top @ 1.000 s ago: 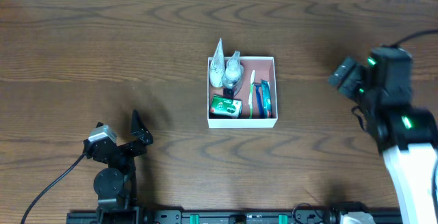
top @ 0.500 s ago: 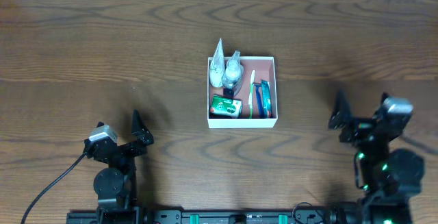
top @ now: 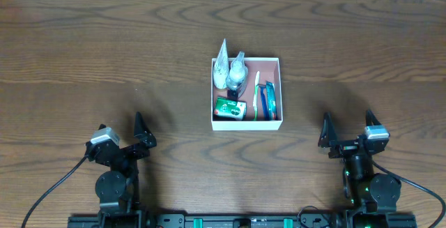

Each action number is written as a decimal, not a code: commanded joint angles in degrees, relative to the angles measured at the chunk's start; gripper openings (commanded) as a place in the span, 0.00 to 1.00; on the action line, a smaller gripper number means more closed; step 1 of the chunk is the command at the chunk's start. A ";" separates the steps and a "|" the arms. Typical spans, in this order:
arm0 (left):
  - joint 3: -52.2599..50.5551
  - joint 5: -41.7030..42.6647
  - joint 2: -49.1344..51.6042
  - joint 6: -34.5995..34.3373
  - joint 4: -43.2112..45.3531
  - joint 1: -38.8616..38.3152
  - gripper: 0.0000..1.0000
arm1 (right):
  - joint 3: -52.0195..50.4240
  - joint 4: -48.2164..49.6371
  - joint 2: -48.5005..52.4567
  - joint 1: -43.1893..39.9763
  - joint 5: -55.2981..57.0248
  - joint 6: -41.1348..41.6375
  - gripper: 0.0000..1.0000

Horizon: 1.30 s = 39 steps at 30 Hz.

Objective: Pack container

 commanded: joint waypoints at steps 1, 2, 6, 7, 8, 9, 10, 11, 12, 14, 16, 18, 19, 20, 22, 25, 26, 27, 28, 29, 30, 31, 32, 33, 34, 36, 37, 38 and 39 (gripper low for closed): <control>-1.25 -0.48 -0.28 0.94 -2.10 0.28 0.98 | -0.48 -0.59 -0.70 -0.35 -0.70 -1.40 0.99; -1.25 -0.48 -0.28 0.94 -2.12 0.28 0.98 | -0.48 -1.20 -0.76 -0.37 -0.70 -1.42 0.99; -1.25 -0.48 -0.28 0.94 -2.12 0.28 0.98 | -0.48 -5.77 -2.23 -0.37 -0.72 -2.47 0.99; -1.25 -0.48 -0.28 0.94 -2.12 0.28 0.98 | -0.48 -6.64 -2.16 -0.35 -0.72 -2.47 0.99; -1.25 -0.48 -0.28 0.94 -2.10 0.28 0.98 | -0.48 -6.78 -2.16 -0.35 -0.70 -2.49 0.99; -1.25 -0.48 -0.28 0.94 -2.10 0.28 0.98 | -0.48 -6.78 -2.16 -0.35 -0.63 -2.58 0.99; -1.25 -0.48 -0.28 0.94 -2.10 0.28 0.98 | -0.48 -6.78 -2.16 -0.35 -0.63 -2.89 0.99; -1.25 -0.48 -0.28 0.94 -2.12 0.28 0.98 | -0.48 -6.78 -2.16 -0.35 -0.52 -2.89 0.99; -1.25 -0.48 -0.28 0.94 -2.12 0.28 0.98 | -0.48 -6.80 -2.16 -0.35 -0.44 -2.95 0.99; -1.25 -0.48 -0.28 0.94 -2.10 0.28 0.98 | -0.48 -6.82 -2.16 -0.35 -0.42 -3.78 0.99; -1.25 -0.48 -0.28 0.94 -2.12 0.28 0.98 | -0.48 -6.78 -2.16 -0.35 -0.50 -3.72 0.99; -1.25 -0.50 -0.28 0.94 -2.10 0.28 0.98 | -0.48 -6.78 -2.14 -0.35 -0.48 -3.72 0.99; -1.25 -0.48 -0.28 0.94 -2.10 0.28 0.98 | -0.48 -6.78 -2.14 -0.35 -0.50 -3.72 0.99; -1.25 -0.48 -0.28 0.94 -2.12 0.28 0.98 | -0.48 -6.78 -2.14 -0.35 -0.50 -3.72 0.99; -1.25 -0.48 -0.28 0.94 -2.10 0.28 0.98 | -0.48 -6.78 -2.14 -0.35 -0.50 -3.72 0.99; -1.25 -0.50 -0.28 0.94 -2.10 0.28 0.98 | -0.48 -6.78 -2.14 -0.35 -0.50 -3.74 0.99; -1.25 -0.48 -0.28 0.94 -2.10 0.28 0.98 | -0.48 -6.78 -2.14 -0.35 -0.50 -3.72 0.99; -1.25 -0.48 -0.28 0.94 -2.10 0.28 0.98 | -0.48 -6.78 -2.14 -0.35 -0.48 -3.72 0.99; -1.25 -0.48 -0.28 0.94 -2.10 0.28 0.98 | -0.48 -6.78 -2.14 -0.35 -0.50 -3.72 0.99; -1.25 -0.48 -0.28 0.94 -2.12 0.28 0.98 | -0.48 -6.78 -2.14 -0.35 -0.50 -3.72 0.99; -1.25 -0.48 -0.28 0.94 -2.10 0.28 0.98 | -0.48 -6.78 -2.14 -0.35 -0.50 -3.72 0.99; -1.25 -0.48 -0.28 0.94 -2.12 0.28 0.98 | -0.48 -6.78 -2.14 -0.35 -0.50 -3.72 0.99; -1.25 -0.48 -0.28 0.94 -2.12 0.28 0.98 | -0.48 -6.78 -2.14 -0.35 -0.50 -3.72 0.99; -1.25 -0.48 -0.28 0.94 -2.12 0.28 0.98 | -0.48 -6.78 -2.14 -0.35 -0.48 -3.72 0.99; -1.25 -0.48 -0.28 0.94 -2.10 0.28 0.98 | -0.48 -6.78 -2.14 -0.35 -0.50 -3.72 0.99; -1.25 -0.48 -0.28 0.94 -2.10 0.28 0.98 | -0.48 -6.78 -2.14 -0.35 -0.50 -3.72 0.99; -1.25 -0.48 -0.28 0.94 -2.10 0.28 0.98 | -0.48 -6.78 -2.14 -0.35 -0.50 -3.72 0.99; -1.25 -0.48 -0.28 0.94 -2.12 0.28 0.98 | -0.48 -6.78 -2.14 -0.35 -0.50 -3.72 0.99; -1.25 -0.48 -0.28 0.94 -2.10 0.28 0.98 | -0.48 -6.78 -2.14 -0.35 -0.50 -3.72 0.99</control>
